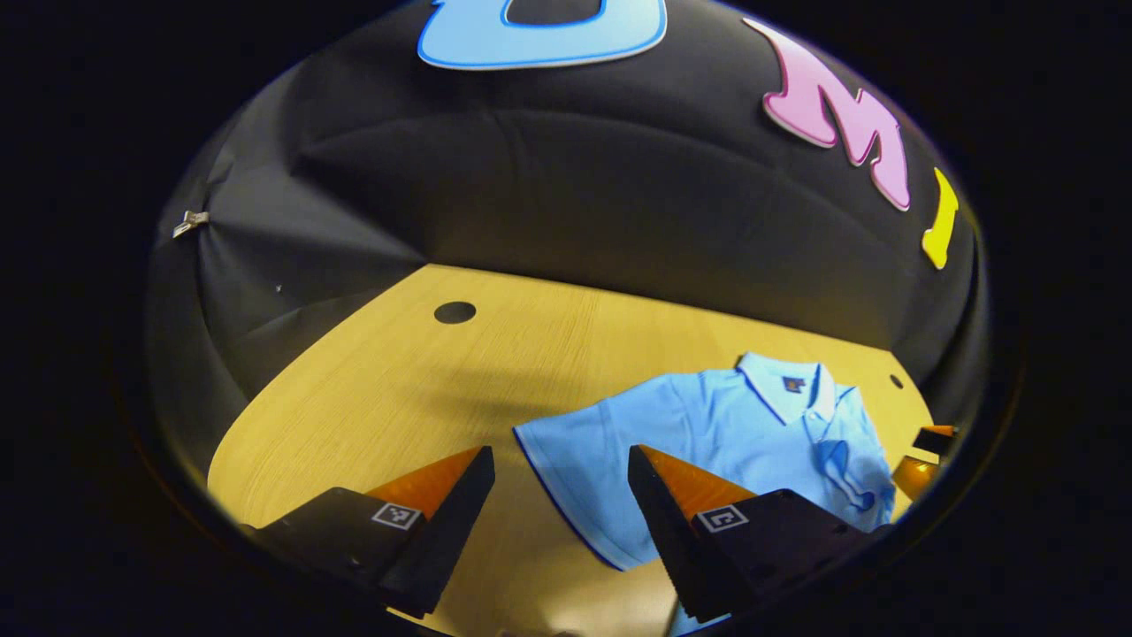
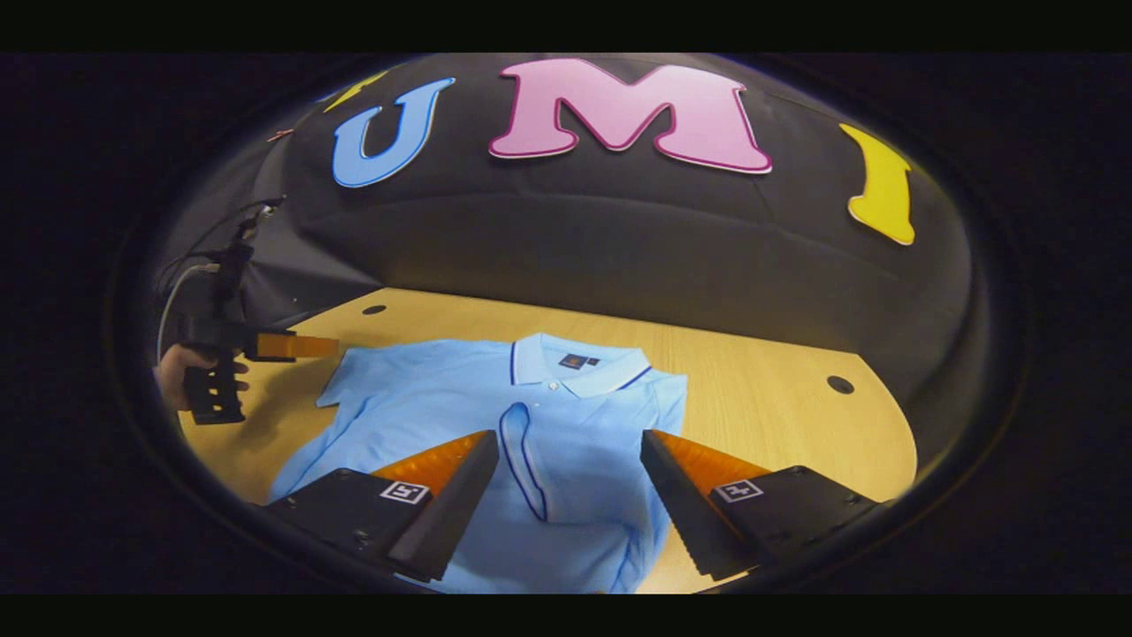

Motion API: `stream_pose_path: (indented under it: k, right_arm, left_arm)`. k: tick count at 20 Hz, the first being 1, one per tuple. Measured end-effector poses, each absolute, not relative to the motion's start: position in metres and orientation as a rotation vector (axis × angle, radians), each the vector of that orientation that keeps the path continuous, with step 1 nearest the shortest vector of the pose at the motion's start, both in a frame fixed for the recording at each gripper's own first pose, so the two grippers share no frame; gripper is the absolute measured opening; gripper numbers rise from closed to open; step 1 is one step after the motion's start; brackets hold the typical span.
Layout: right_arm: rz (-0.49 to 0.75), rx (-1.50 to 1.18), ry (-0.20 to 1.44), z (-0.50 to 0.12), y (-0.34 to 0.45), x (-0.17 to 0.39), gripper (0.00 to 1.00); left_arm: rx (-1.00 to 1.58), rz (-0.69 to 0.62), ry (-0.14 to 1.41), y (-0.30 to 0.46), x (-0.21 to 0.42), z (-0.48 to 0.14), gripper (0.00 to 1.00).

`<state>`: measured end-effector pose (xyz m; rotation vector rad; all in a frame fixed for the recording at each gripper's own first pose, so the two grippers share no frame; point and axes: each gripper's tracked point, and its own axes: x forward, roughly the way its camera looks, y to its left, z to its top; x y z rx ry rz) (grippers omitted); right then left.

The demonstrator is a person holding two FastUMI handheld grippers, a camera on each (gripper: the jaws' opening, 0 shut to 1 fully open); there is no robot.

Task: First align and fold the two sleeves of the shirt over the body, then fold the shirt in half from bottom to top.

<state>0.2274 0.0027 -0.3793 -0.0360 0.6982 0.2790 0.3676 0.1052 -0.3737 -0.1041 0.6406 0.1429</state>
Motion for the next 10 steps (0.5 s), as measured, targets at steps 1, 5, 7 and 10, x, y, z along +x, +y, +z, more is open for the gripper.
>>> stream_pose_path:
  k: [1,5,7,10]
  right_arm:
    - [0.270,-0.027,0.697,-0.378,-0.003,0.226,1.00]
    - [0.222,-0.038,0.680,-0.371,-0.032,0.224,0.96]
    - [0.200,-0.037,0.680,-0.370,-0.044,0.223,1.00]
    - [0.179,-0.021,0.684,-0.372,-0.055,0.223,1.00]
  left_arm:
    - [-0.093,0.145,0.650,0.110,0.376,-0.380,0.97]
    - [-0.106,0.143,0.701,0.114,0.395,-0.404,0.97]
    - [-0.040,0.143,0.704,0.114,0.403,-0.407,0.98]
    - [-0.004,0.108,0.717,0.103,0.407,-0.409,0.94]
